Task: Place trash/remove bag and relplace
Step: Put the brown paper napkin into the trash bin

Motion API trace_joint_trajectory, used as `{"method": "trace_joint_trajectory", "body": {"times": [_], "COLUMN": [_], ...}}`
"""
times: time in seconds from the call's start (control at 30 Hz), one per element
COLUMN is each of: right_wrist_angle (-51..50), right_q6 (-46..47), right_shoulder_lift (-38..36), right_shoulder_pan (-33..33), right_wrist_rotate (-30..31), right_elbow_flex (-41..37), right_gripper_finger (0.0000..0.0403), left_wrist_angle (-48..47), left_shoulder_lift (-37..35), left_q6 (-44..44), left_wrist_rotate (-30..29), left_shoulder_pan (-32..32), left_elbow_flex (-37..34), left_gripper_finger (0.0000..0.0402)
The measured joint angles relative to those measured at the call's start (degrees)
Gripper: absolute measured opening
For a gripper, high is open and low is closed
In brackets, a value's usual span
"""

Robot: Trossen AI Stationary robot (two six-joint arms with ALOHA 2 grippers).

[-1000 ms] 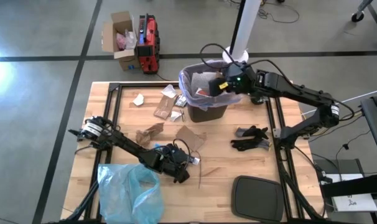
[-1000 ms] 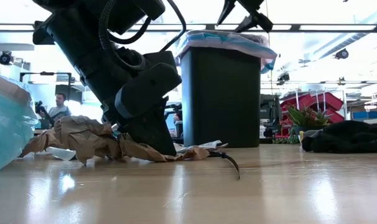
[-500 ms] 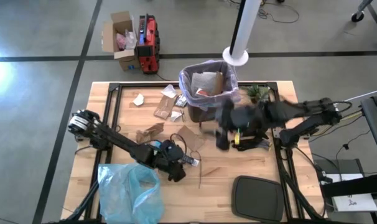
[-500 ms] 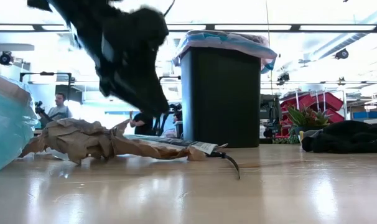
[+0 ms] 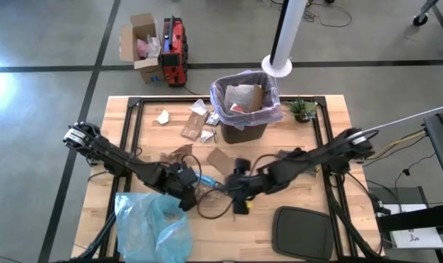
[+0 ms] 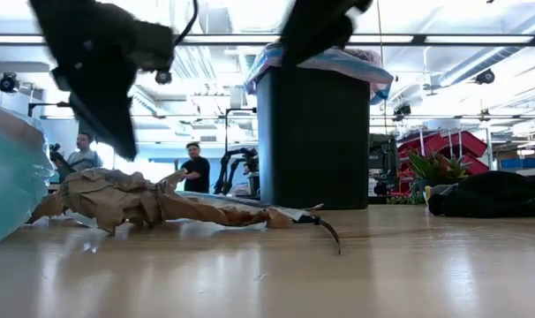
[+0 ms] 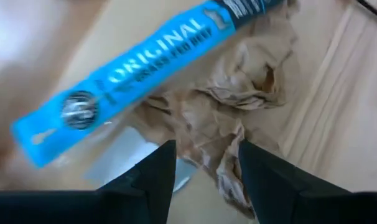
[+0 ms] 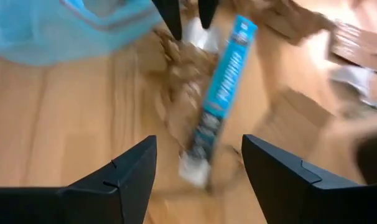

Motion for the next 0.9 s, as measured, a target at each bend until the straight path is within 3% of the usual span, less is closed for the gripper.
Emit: {"method": "trace_joint_trajectory", "body": {"times": [0.2,0.3,0.6,0.8,0.9], "right_wrist_angle": [17.2,21.0,22.5,22.0,21.3], "right_q6": [-3.2,-1.1,3.5,7.7,7.9], "right_shoulder_lift": [9.3,13.2,21.4,22.4,21.9], "right_shoulder_pan": [-1.0,-2.0,-2.4,-2.4,-2.4], "right_wrist_rotate": [-5.5,-8.2,-8.5,-8.7,-8.8], "right_elbow_flex": [0.0,0.0,0.0,0.1,0.1], "right_gripper_finger": [0.0202,0.0195,0.0173,0.0154,0.0123], "left_wrist_angle": [18.0,21.7,25.8,28.8,28.2], "left_shoulder_lift": [2.2,3.9,8.4,9.6,9.4], "left_q6": [0.2,0.2,11.2,17.7,19.8], "left_wrist_rotate": [1.5,2.8,3.1,3.0,3.1], "left_shoulder_pan": [-1.4,-1.7,-1.6,-1.6,-1.6], "left_elbow_flex": [-8.0,-9.6,-6.8,-2.7,-1.1], "left_gripper_finger": [0.0144,0.0135,0.0114,0.0119,0.0126]}}
